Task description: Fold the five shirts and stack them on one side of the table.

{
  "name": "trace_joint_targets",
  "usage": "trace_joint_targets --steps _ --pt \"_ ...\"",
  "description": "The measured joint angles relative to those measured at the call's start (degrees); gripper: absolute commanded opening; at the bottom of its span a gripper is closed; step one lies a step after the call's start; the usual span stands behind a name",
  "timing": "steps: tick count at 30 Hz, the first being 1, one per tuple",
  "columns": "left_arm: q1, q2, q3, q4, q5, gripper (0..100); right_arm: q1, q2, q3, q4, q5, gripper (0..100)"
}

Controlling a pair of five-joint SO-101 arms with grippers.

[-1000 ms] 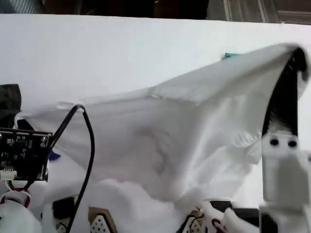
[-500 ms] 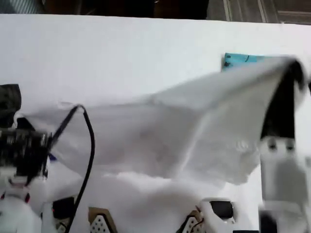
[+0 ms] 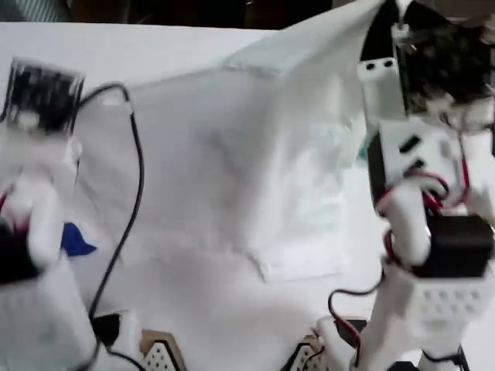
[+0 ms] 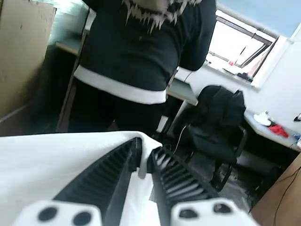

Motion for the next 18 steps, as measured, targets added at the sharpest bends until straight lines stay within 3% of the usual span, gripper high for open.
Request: trace_joint_targets --steps 5,11,18 --pt "4.1 13.1 0.2 -6.7 0.0 2 0.0 3.3 10.7 -9.1 0.0 1.8" --pt "5.0 27.4 0.2 -15.8 0.0 2 0.0 15.2 12.0 -14.2 0.0 1.8" --pt "5.1 43.2 -8.1 -18.0 0.0 2 0.0 30.9 12.0 -22.2 0.0 1.8"
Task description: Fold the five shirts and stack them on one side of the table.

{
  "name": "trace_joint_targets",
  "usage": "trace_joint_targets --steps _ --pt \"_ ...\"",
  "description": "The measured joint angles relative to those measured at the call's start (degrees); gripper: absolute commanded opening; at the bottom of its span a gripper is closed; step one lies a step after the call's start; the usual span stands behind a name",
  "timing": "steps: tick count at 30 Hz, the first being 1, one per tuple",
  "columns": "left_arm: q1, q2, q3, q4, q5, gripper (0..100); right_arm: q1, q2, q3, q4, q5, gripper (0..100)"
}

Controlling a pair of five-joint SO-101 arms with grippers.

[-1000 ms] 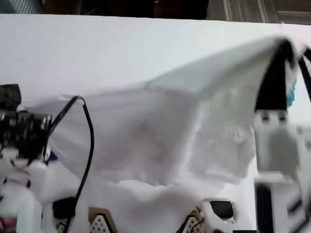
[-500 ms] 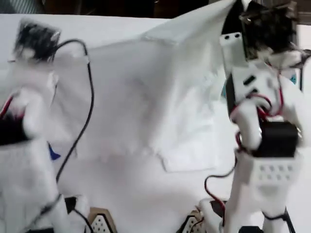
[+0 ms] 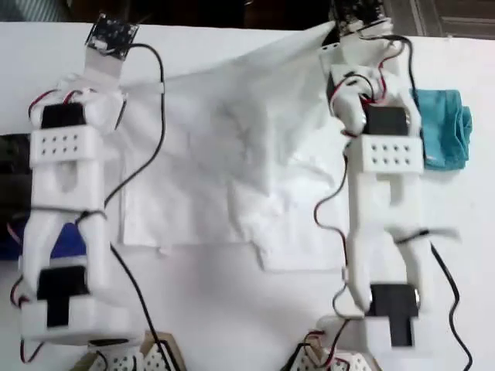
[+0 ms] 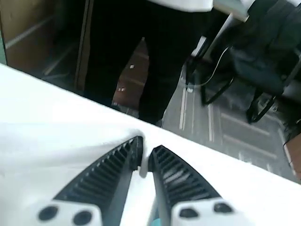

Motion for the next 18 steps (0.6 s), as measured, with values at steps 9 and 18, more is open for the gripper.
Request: trace_joint_targets --steps 9,18 --pt "0.0 21.8 -22.4 5.4 0.0 2 -0.4 17.4 -9.6 -6.2 0.0 1.8" --pt "0.1 37.2 -41.1 13.4 0.0 2 -0.5 35.8 -31.6 -6.3 0.0 1.8"
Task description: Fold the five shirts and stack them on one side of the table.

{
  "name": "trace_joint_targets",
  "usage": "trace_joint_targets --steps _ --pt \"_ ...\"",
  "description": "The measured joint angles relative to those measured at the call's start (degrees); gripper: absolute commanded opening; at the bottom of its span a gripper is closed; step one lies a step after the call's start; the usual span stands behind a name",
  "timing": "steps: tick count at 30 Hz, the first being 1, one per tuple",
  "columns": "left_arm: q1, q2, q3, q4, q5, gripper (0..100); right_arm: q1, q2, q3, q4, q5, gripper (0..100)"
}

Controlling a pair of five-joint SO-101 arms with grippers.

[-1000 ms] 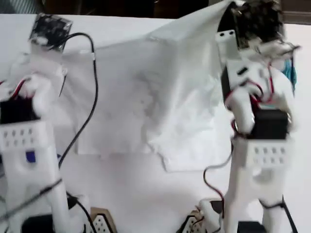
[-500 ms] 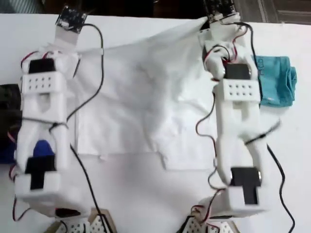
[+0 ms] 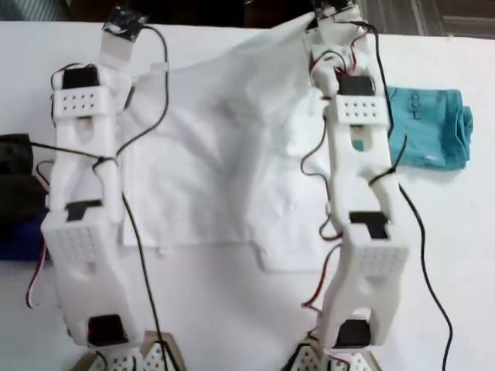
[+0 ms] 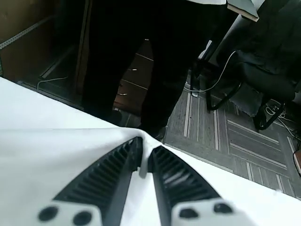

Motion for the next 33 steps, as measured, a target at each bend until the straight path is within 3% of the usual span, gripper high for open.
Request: trace_joint_targets --steps 7,19,33 --pt "0.0 5.6 -9.4 4.5 0.0 2 0.0 11.3 -14.2 1.6 7.0 1.8" --pt "0.0 8.3 -13.0 5.5 0.0 2 -0.1 20.7 -33.3 1.8 9.7 1.8" --pt "0.0 8.4 -15.4 6.2 0.0 2 0.0 28.2 -34.5 -0.2 9.7 1.8"
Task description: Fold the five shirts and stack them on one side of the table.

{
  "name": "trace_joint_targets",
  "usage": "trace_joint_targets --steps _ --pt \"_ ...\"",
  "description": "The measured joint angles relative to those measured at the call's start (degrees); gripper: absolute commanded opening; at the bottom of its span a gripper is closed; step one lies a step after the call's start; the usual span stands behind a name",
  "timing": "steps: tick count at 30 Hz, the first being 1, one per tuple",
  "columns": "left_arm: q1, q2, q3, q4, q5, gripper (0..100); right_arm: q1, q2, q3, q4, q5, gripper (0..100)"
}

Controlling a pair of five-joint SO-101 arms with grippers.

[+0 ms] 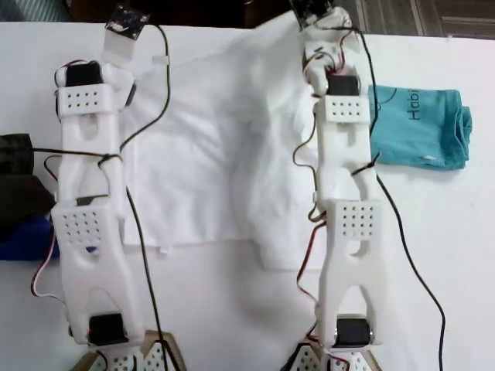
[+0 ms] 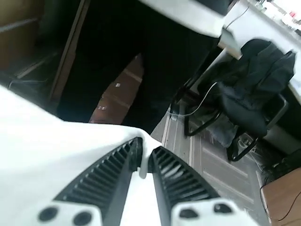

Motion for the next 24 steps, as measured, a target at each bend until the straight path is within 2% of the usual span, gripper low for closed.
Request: trace_joint_targets --steps 7,13,24 --pt "-1.4 -0.1 -10.5 0.1 3.6 2 0.0 4.3 0.0 -1.9 0.0 1.8" --pt "-1.1 2.0 -11.2 0.1 3.6 2 -0.1 7.4 0.0 -2.3 0.0 1.8" --pt "-1.0 16.3 -11.7 -2.5 3.6 2 -0.1 13.6 0.0 -2.3 0.0 1.8"
